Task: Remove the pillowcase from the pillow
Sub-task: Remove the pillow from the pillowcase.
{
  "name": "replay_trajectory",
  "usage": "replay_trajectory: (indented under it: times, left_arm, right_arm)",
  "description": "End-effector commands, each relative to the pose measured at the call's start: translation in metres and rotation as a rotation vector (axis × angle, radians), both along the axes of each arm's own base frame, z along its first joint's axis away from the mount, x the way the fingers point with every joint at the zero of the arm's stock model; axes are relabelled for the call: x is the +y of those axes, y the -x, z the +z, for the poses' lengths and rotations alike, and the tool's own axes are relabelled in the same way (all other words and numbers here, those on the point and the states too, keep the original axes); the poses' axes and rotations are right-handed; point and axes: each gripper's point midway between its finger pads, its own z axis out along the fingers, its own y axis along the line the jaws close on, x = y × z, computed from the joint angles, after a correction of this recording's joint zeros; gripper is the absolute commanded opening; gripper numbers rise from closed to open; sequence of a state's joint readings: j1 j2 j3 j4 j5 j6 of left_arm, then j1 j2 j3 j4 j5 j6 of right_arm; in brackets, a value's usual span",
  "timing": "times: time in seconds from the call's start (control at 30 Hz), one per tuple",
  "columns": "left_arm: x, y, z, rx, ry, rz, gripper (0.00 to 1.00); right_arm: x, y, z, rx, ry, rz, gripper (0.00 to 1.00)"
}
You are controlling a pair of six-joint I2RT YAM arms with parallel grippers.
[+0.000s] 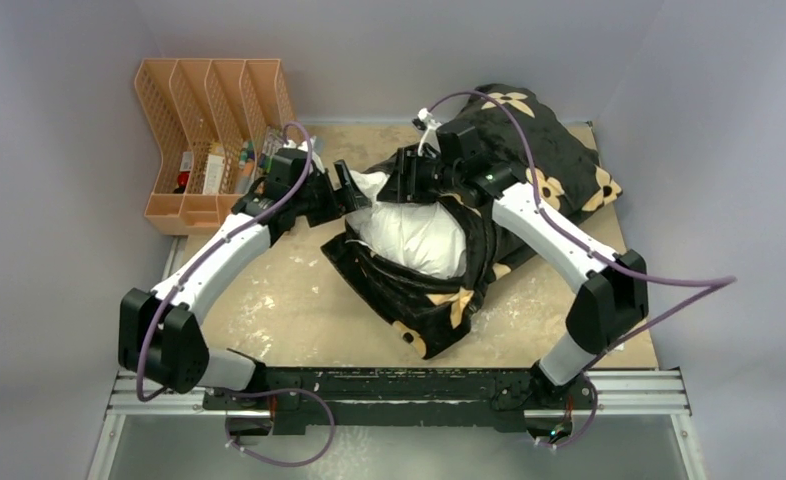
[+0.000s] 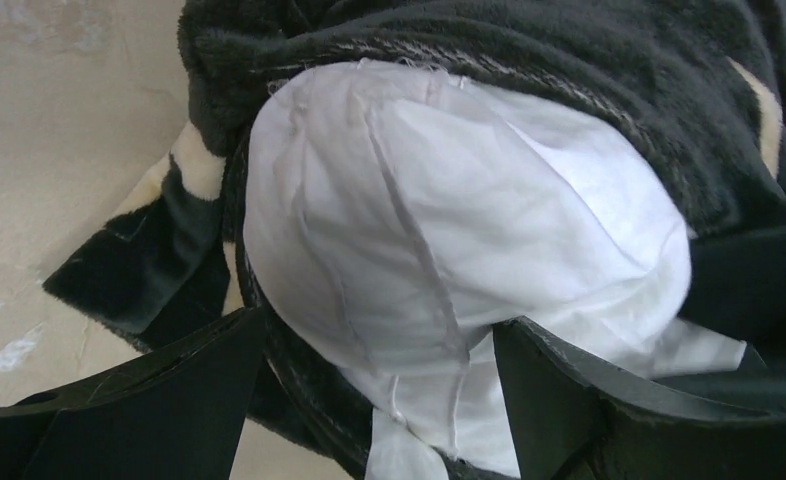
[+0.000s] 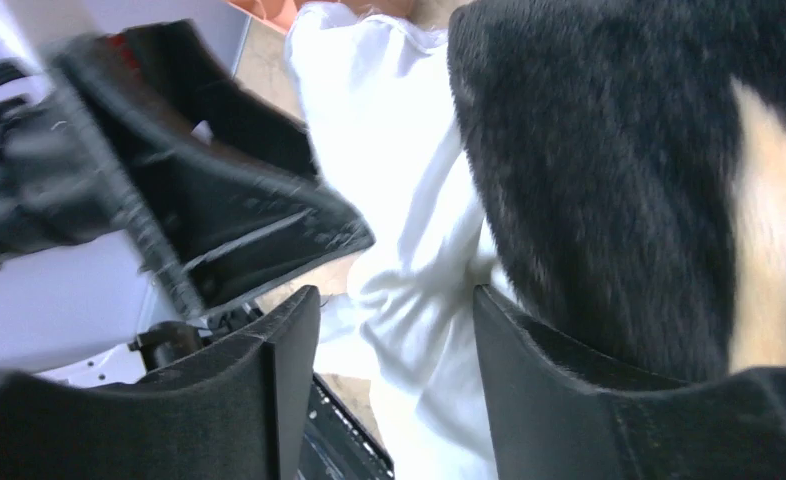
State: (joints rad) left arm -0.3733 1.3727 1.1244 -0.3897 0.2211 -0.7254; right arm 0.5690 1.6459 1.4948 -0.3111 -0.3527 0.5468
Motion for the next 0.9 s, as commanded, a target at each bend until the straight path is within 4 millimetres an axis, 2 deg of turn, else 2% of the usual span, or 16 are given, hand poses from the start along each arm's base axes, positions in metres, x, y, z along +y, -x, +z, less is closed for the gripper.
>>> replay_trajectory:
  times: [0.0, 0.07, 0.13, 0.2, 0.33, 0.37, 0.4, 0.43, 0.5, 0.57, 0.67, 0.7, 0.73, 0.8, 0.87]
  left_arm:
    - [-0.02, -0.023, 0.025, -0.099, 0.104, -0.036, 0.83]
    - [-0.032, -0.028, 0.022, -0.089, 0.129, -0.09, 0.73]
    - [-0.035, -0.033, 0.016, -0.069, 0.11, -0.105, 0.55]
    - [-0.033, -0.039, 0.019, -0.084, 0.089, -0.096, 0.38]
    - [-0.031, -0.048, 0.026, -0.107, 0.053, -0.102, 0.06]
    - [-0.032, -0.049, 0.027, -0.108, 0.051, -0.104, 0.01]
    - [-0.032, -0.049, 0.027, -0.11, 0.048, -0.107, 0.0]
    - [-0.032, -0.049, 0.027, -0.111, 0.045, -0.108, 0.0]
    - [-0.031, -0.049, 0.025, -0.107, 0.039, -0.105, 0.0]
    - [-0.031, -0.049, 0.022, -0.1, 0.036, -0.108, 0.0]
    - [-0.031, -0.048, 0.021, -0.096, 0.032, -0.116, 0.0]
    - [-0.03, -0.049, 0.021, -0.097, 0.027, -0.109, 0.0]
    - [-0.029, -0.05, 0.02, -0.097, 0.02, -0.105, 0.0]
    - [-0.028, -0.055, 0.022, -0.099, 0.017, -0.098, 0.0]
    - [-0.023, -0.066, 0.025, -0.086, 0.045, -0.065, 0.0]
  right_arm:
    - [-0.027, 0.017, 0.024, -0.086, 0.015, -0.052, 0.66]
    - [-0.024, 0.033, 0.024, -0.085, -0.041, -0.021, 0.65]
    - [-0.018, 0.058, 0.033, -0.101, -0.072, 0.046, 0.62]
    - [-0.016, 0.083, 0.031, -0.137, -0.014, 0.093, 0.55]
    - [-0.028, 0.119, 0.005, -0.12, 0.095, 0.116, 0.48]
    - [-0.032, 0.125, -0.002, -0.101, 0.101, 0.103, 0.49]
    - [-0.035, 0.128, -0.01, -0.094, 0.112, 0.074, 0.52]
    - [-0.042, 0.129, -0.022, -0.085, 0.142, 0.037, 0.61]
    - [-0.053, 0.126, -0.055, -0.096, 0.208, -0.023, 0.67]
    - [-0.053, 0.128, -0.071, -0.107, 0.255, 0.006, 0.69]
    - [-0.047, 0.12, -0.082, -0.194, 0.299, 0.064, 0.7]
    - [-0.044, 0.119, -0.083, -0.218, 0.304, 0.099, 0.66]
    - [-0.039, 0.119, -0.083, -0.227, 0.304, 0.132, 0.57]
    - [-0.027, 0.126, -0.082, -0.225, 0.287, 0.228, 0.41]
    - [-0.019, 0.138, -0.083, -0.203, 0.275, 0.306, 0.31]
